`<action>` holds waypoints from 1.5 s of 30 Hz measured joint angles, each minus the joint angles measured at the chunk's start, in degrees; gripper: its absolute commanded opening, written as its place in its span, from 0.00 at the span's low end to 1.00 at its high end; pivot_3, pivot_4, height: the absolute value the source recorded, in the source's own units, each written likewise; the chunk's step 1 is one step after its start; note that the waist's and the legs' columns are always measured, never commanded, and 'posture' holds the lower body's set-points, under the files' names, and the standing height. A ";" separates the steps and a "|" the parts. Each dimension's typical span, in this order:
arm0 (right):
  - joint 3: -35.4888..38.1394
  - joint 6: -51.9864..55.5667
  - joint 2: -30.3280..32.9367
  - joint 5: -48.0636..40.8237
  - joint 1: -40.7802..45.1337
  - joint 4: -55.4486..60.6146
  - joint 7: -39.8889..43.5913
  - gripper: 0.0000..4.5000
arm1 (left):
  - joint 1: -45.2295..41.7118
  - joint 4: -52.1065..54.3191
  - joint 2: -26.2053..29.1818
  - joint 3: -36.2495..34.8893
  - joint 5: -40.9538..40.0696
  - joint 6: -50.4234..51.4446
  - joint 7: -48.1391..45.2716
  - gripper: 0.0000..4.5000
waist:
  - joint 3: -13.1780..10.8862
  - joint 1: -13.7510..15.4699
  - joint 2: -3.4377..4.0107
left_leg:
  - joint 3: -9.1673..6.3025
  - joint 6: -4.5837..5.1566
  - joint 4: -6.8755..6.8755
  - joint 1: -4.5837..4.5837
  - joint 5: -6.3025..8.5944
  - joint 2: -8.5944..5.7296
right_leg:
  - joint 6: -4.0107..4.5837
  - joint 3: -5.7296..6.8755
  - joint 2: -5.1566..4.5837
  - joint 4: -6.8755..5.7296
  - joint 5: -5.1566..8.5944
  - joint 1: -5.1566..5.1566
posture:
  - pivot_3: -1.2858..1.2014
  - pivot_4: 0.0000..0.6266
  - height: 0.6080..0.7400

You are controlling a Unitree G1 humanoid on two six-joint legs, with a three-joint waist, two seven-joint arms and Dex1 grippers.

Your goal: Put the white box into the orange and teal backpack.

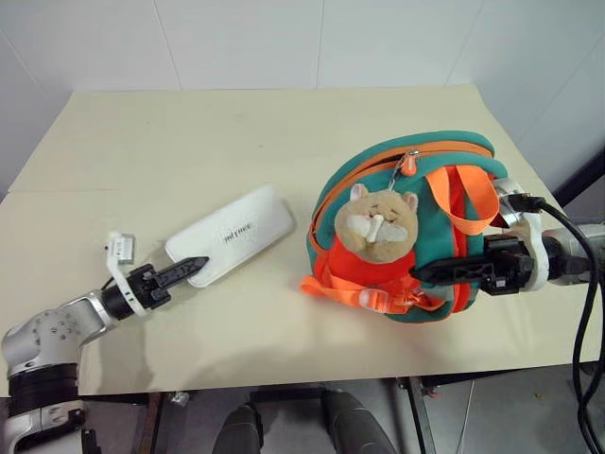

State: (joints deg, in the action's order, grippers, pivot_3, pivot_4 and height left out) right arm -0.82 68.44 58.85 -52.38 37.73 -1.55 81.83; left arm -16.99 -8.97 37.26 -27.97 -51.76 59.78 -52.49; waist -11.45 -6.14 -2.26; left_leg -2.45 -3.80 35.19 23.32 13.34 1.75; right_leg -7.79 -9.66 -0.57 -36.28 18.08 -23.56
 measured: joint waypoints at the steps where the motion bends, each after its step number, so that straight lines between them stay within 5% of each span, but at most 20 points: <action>1: -1.22 -1.38 0.00 1.40 1.30 -1.55 1.07 0.03 | 0.16 1.42 0.04 -1.07 -0.72 -0.25 -0.07 0.28 | -0.01 0.04 -0.01 | -0.01 -0.01 -0.01 0.02 0.00 0.00 | 0.00 0.01 0.00 0.04 0.00 0.00 | 0.52 0.24 1.00; 10: -3.68 -4.89 -3.66 5.65 4.12 -5.33 2.94 0.03 | -2.18 15.64 -0.27 -7.66 -17.75 1.40 3.09 0.28 | -0.02 1.36 -0.03 | -0.08 -0.04 -0.01 0.17 0.20 0.07 | -0.06 0.05 0.00 0.25 0.04 -0.03 | 0.52 0.24 1.00; 18: -3.65 -4.83 -5.12 6.36 4.07 -5.23 2.77 0.03 | -5.76 19.72 1.69 -4.18 -27.19 3.84 6.16 0.28 | -0.02 1.29 -0.03 | -0.08 -0.04 0.12 0.12 0.19 0.05 | -0.06 0.05 0.03 0.13 0.04 0.02 | 0.52 0.24 1.00; 32: -1.11 -4.13 -5.45 5.68 1.50 -2.96 0.24 0.03 | -7.18 15.09 7.85 8.63 -9.51 -8.08 -7.15 0.28 | -0.02 1.29 -0.03 | -0.06 -0.04 0.10 0.11 0.18 0.05 | -0.04 0.05 0.05 0.13 0.05 0.03 | 0.52 0.24 1.00; 45: 1.25 -3.27 -5.94 3.93 -0.92 -0.65 -2.43 0.03 | -13.31 6.86 8.75 13.58 2.30 -19.45 -13.67 0.28 | -0.02 1.43 -0.03 | -0.07 -0.01 0.13 0.10 0.17 0.05 | -0.05 0.06 0.04 0.10 0.05 0.06 | 0.52 0.24 1.00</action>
State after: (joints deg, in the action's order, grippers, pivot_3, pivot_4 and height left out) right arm 0.44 65.17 52.91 -48.45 36.81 -2.20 79.40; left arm -30.30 -2.11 46.01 -14.38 -49.46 40.33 -66.16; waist -11.47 -4.71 -2.29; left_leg -2.52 -3.81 35.32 23.42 13.51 1.81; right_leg -7.84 -9.60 -0.53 -36.17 18.13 -23.50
